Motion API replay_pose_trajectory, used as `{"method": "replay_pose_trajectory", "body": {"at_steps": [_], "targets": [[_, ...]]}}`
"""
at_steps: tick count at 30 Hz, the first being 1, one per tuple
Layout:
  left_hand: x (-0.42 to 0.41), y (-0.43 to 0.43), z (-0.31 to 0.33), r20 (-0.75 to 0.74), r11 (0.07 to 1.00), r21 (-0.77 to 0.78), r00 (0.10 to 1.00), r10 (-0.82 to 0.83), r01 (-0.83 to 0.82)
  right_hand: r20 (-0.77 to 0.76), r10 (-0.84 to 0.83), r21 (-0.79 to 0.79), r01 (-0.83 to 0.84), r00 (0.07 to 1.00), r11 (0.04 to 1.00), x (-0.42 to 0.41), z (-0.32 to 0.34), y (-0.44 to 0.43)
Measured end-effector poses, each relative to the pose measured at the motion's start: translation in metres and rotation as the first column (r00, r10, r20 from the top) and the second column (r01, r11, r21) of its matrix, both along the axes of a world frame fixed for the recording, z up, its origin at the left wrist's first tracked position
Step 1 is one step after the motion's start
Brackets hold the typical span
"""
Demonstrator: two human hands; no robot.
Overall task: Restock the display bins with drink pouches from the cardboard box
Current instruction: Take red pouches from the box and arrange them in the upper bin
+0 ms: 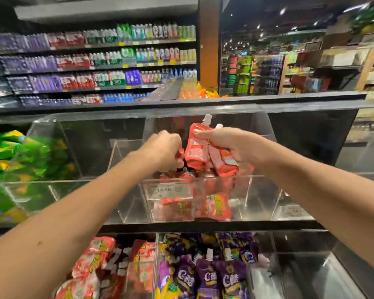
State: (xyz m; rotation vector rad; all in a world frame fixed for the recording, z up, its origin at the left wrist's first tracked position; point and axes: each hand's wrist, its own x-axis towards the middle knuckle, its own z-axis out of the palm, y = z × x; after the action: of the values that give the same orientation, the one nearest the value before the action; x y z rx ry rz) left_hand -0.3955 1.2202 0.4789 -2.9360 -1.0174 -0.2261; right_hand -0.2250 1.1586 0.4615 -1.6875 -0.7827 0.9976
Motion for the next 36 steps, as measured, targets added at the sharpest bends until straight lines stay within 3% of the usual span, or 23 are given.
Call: {"method": "replay_pose_trajectory", "body": {"at_steps": [4, 9, 12, 15, 17, 21, 29, 32, 36], "targets": [[0.019, 0.012, -0.019, -0.232, 0.984, 0.144, 0.97, -0.07, 0.105, 0.022, 0.031, -0.038, -0.03, 0.999, 0.999, 0.004, -0.006, 0.007], [0.031, 0.033, -0.039, -0.371, 0.944, 0.267, 0.924, -0.086, 0.196, 0.017, 0.045, -0.094, -0.043, 0.999, 0.995, 0.011, -0.03, 0.013], [0.032, 0.038, -0.03, -0.427, 0.971, 0.175, 0.901, -0.075, 0.163, 0.0, 0.038, -0.07, -0.038, 0.999, 0.997, 0.01, -0.032, 0.018], [0.026, 0.045, -0.017, -0.302, 0.988, -0.058, 0.941, -0.155, 0.144, -0.101, 0.043, -0.021, -0.045, 0.994, 0.999, 0.007, -0.029, 0.028], [0.023, 0.048, -0.017, -0.134, 0.976, -0.105, 0.97, -0.204, 0.19, -0.17, -0.003, -0.03, -0.002, 0.985, 1.0, 0.005, -0.03, 0.034], [0.025, 0.052, -0.02, -0.061, 0.955, -0.233, 0.977, -0.203, 0.184, -0.247, -0.054, -0.056, 0.041, 0.967, 0.998, 0.004, -0.033, 0.04], [0.036, 0.06, -0.047, -0.2, 0.958, -0.27, 0.968, -0.153, 0.096, -0.07, -0.114, -0.194, 0.099, 0.991, 0.976, 0.011, -0.033, 0.033], [0.033, 0.06, -0.047, -0.286, 0.984, -0.149, 0.949, -0.134, 0.094, -0.013, -0.105, -0.233, 0.099, 0.994, 0.967, 0.005, -0.03, 0.03], [0.028, 0.059, -0.038, -0.295, 0.986, -0.007, 0.942, -0.162, 0.168, 0.064, -0.132, -0.256, 0.144, 0.989, 0.956, 0.006, -0.032, 0.033]]}}
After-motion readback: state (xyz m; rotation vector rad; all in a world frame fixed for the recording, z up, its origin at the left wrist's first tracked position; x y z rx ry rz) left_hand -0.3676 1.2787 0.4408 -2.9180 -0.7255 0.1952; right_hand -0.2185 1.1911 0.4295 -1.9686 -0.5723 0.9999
